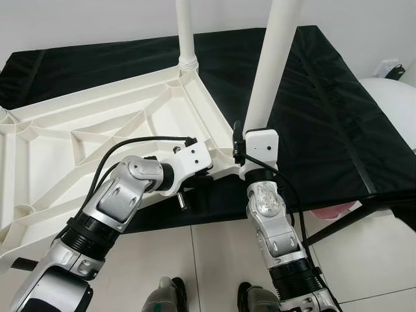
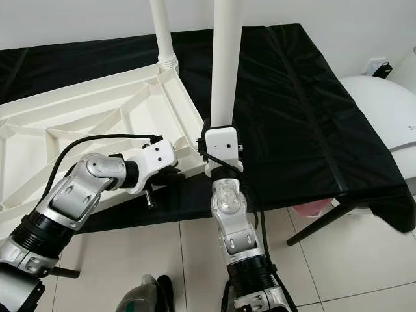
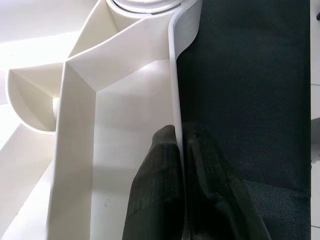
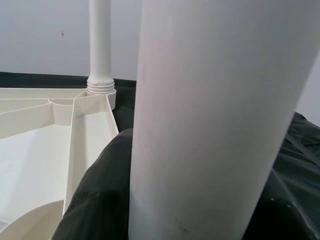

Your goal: Building children table

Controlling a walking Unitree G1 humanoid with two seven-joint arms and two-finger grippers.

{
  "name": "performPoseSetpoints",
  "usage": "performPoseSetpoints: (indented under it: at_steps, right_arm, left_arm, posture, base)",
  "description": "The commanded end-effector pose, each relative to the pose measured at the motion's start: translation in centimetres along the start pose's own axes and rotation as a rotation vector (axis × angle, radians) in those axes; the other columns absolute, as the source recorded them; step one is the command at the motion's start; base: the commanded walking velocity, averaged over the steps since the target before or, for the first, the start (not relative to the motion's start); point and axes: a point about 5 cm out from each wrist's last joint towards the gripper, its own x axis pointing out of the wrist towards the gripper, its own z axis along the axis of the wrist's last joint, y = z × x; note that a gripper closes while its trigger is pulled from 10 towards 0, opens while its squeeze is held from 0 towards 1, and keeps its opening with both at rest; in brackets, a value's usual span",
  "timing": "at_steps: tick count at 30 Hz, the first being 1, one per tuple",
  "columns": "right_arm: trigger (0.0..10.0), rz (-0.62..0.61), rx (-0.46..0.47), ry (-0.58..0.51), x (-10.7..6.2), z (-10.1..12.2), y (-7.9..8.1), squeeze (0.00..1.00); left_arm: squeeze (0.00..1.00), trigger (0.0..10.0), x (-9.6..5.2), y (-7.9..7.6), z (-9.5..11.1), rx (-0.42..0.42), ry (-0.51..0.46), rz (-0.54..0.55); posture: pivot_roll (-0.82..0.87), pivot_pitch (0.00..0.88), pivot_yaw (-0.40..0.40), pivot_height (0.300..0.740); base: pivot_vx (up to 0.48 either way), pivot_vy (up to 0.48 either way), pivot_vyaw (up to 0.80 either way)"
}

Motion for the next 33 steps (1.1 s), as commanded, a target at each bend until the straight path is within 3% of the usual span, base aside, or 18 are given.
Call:
performPoseSetpoints:
  at_steps: [1,2,3,10,11,33]
  right_arm:
    - [10.0,-0.131,-0.040,0.085,-0.96,-1.77,-2.05,0.00]
    - [10.0,-0.131,-0.039,0.085,-0.96,-1.77,-2.04,0.00]
    - [10.0,-0.131,-0.038,0.085,-0.96,-1.76,-2.02,0.00]
    - [10.0,-0.127,-0.040,0.078,-0.96,-1.62,-1.89,0.00]
    - [10.0,-0.125,-0.039,0.077,-0.97,-1.61,-1.87,0.00]
    - [10.0,-0.172,0.027,0.095,-0.97,-1.71,-2.45,0.00]
  left_arm:
    - [0.00,10.0,-1.20,1.65,0.59,0.046,0.002,0.109]
    - [0.00,10.0,-1.20,1.67,0.57,0.044,0.002,0.110]
    - [1.00,10.0,-1.22,1.70,0.56,0.037,0.001,0.111]
    - [1.00,10.0,-1.28,1.71,0.47,0.036,0.013,0.108]
    - [0.00,10.0,-1.28,1.70,0.46,0.039,0.015,0.107]
    - [0.00,10.0,-1.47,2.31,0.69,0.032,0.004,0.133]
  posture:
    - [-0.12,0.179,0.055,0.740]
    - [-0.12,0.179,0.055,0.740]
    - [-0.12,0.179,0.055,0.740]
    - [-0.12,0.185,0.058,0.740]
    - [-0.12,0.186,0.058,0.740]
    - [-0.12,0.179,0.063,0.740]
  base:
    - [0.000,0.000,0.00]
    - [0.000,0.000,0.00]
    - [0.000,0.000,0.00]
    - [0.000,0.000,0.00]
    - [0.000,0.000,0.00]
    - [0.000,0.000,0.00]
